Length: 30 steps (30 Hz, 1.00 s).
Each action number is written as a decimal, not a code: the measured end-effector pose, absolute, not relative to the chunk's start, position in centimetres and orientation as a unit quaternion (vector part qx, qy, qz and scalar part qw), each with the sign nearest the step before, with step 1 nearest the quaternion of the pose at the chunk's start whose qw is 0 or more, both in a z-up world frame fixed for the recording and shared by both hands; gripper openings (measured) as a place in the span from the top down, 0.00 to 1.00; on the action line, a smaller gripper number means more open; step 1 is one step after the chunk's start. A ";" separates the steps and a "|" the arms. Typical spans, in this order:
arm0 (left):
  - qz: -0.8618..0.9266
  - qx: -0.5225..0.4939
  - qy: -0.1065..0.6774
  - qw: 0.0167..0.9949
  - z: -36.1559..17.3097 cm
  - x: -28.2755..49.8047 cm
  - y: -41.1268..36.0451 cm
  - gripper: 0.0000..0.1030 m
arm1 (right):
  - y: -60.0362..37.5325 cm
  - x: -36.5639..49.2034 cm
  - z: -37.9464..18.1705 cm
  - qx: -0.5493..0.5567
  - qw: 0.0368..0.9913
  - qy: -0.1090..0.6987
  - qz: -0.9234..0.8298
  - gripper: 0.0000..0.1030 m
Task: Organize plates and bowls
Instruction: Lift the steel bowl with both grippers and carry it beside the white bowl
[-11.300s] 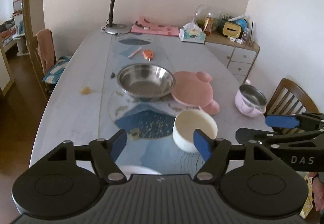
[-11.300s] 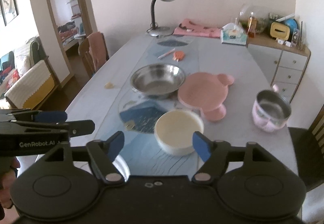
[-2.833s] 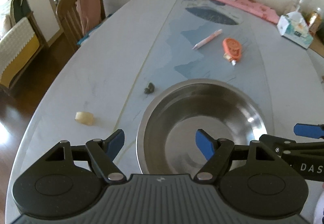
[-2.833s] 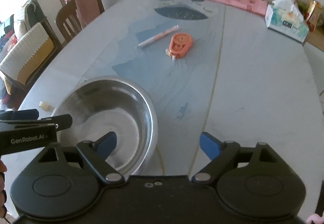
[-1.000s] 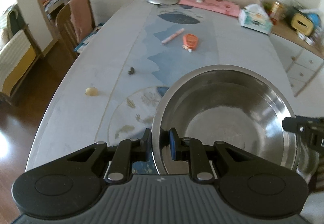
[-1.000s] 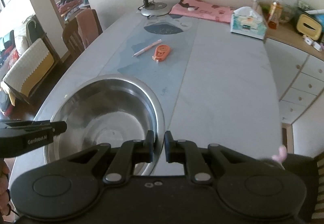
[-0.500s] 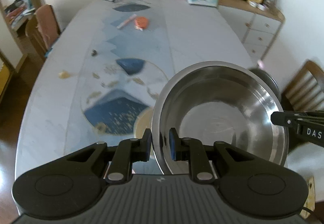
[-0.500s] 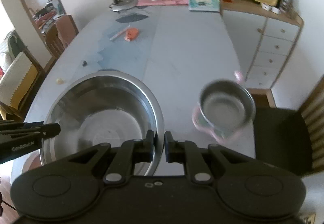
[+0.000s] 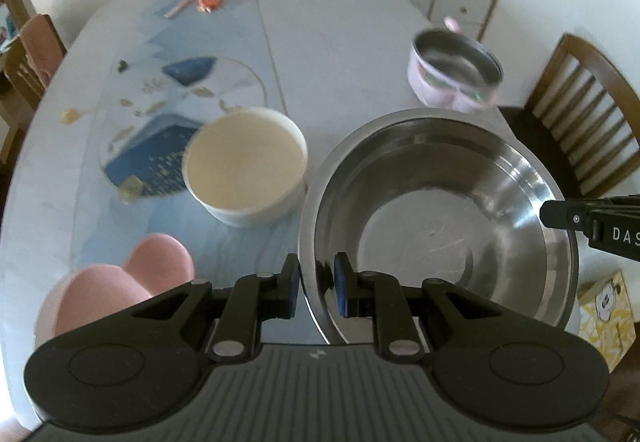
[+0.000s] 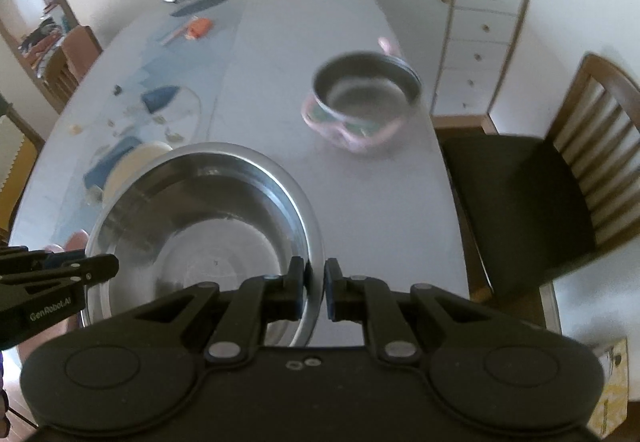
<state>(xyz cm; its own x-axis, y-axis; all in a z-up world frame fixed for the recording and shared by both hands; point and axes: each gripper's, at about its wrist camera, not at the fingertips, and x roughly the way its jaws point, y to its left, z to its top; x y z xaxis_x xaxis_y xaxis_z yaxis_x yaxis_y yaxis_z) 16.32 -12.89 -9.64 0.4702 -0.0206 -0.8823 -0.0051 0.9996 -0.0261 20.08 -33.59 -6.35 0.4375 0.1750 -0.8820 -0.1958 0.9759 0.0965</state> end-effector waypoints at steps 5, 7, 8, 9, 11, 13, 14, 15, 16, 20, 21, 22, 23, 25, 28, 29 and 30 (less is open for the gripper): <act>-0.016 0.003 0.525 0.851 -12.2 15.8 -14.0 0.83 | -34.5 18.8 -8.5 -0.012 0.841 0.531 0.097 0.89; -0.018 0.006 0.527 0.850 -12.9 15.7 -14.4 0.83 | -35.0 18.5 -9.3 -0.010 0.838 0.537 0.092 0.89; -0.019 0.009 0.528 0.849 -13.3 15.6 -14.6 0.83 | -35.1 18.4 -9.6 -0.008 0.837 0.539 0.090 0.89; -0.022 0.012 0.529 0.848 -13.5 15.5 -14.8 0.84 | -35.3 18.3 -10.0 -0.008 0.836 0.541 0.087 0.89; -0.026 0.020 0.529 0.848 -14.0 15.2 -15.3 0.84 | -35.6 18.2 -10.5 -0.005 0.836 0.543 0.084 0.89; -0.031 0.020 0.531 0.846 -14.3 15.1 -15.5 0.84 | -35.9 18.0 -10.9 -0.007 0.835 0.544 0.081 0.89; -0.032 0.023 0.532 0.846 -14.5 15.1 -15.7 0.84 | -36.1 17.9 -11.1 -0.006 0.834 0.546 0.079 0.89; -0.033 0.025 0.533 0.845 -14.7 15.1 -15.9 0.84 | -36.2 17.9 -11.3 -0.004 0.833 0.548 0.079 0.89; -0.034 0.026 0.534 0.844 -14.8 15.1 -16.1 0.84 | -36.5 17.9 -11.5 -0.002 0.832 0.550 0.077 0.89; -0.038 0.030 0.538 0.841 -15.2 15.2 -16.6 0.84 | -37.1 17.8 -12.0 0.003 0.828 0.556 0.072 0.89; -0.039 0.032 0.538 0.842 -15.2 15.2 -16.7 0.84 | -37.2 17.8 -12.1 0.004 0.828 0.556 0.072 0.89; -0.039 0.036 0.535 0.843 -15.2 15.2 -16.8 0.84 | -37.2 17.8 -12.2 0.002 0.828 0.556 0.072 0.88; -0.040 0.040 0.534 0.844 -15.2 15.1 -16.9 0.84 | -37.2 17.7 -12.2 0.001 0.829 0.555 0.072 0.88; -0.040 0.042 0.534 0.844 -15.3 15.2 -17.0 0.84 | -37.2 17.8 -12.2 0.002 0.829 0.555 0.072 0.88; -0.041 0.040 0.536 0.842 -15.2 15.2 -17.0 0.84 | -37.3 17.9 -12.2 0.004 0.828 0.555 0.072 0.88; -0.042 0.039 0.537 0.842 -15.2 15.2 -17.1 0.84 | -37.2 18.0 -12.3 0.005 0.828 0.556 0.072 0.88; -0.042 0.038 0.538 0.841 -15.2 15.2 -17.0 0.84 | -37.3 18.0 -12.3 0.006 0.827 0.557 0.072 0.87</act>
